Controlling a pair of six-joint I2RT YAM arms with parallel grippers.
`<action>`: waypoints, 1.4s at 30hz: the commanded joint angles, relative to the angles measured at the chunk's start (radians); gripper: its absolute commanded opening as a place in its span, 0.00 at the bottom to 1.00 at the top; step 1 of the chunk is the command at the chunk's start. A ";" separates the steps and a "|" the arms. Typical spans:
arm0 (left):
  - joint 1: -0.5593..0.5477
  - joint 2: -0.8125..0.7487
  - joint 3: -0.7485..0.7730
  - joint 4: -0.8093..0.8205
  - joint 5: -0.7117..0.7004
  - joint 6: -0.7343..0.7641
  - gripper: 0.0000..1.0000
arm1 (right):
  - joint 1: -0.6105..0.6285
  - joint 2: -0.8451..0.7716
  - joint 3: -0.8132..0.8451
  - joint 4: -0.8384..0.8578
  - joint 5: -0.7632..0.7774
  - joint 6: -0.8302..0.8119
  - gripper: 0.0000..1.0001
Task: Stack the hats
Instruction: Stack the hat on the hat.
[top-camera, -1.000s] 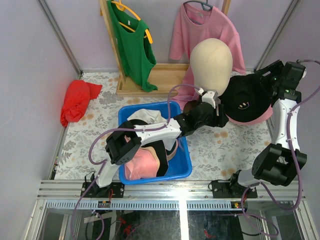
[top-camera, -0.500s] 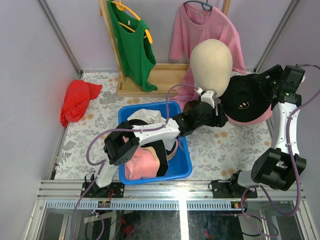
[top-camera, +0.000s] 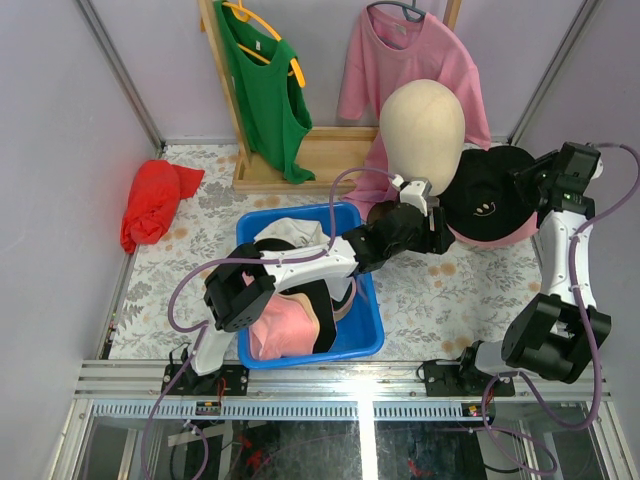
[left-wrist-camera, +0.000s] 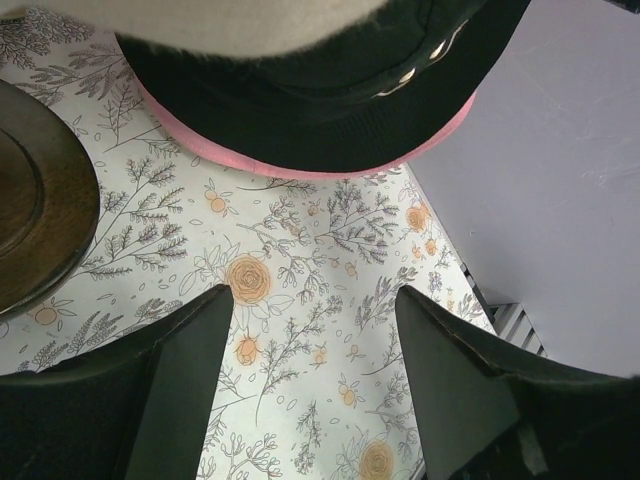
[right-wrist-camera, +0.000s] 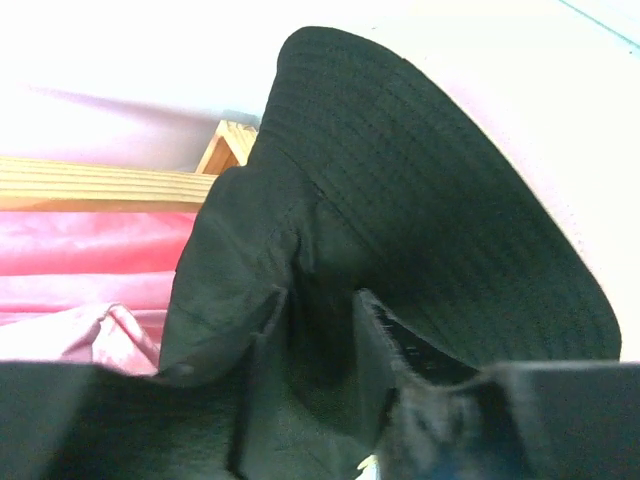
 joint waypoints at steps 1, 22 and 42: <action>0.002 -0.038 -0.008 0.025 -0.035 0.013 0.66 | 0.006 0.000 -0.022 0.041 0.004 0.043 0.26; -0.002 -0.030 0.044 -0.005 -0.085 0.043 0.66 | -0.067 -0.075 -0.120 0.144 0.031 0.362 0.00; -0.028 -0.073 0.022 0.025 -0.187 0.065 0.66 | -0.073 -0.116 -0.325 0.195 0.105 0.639 0.00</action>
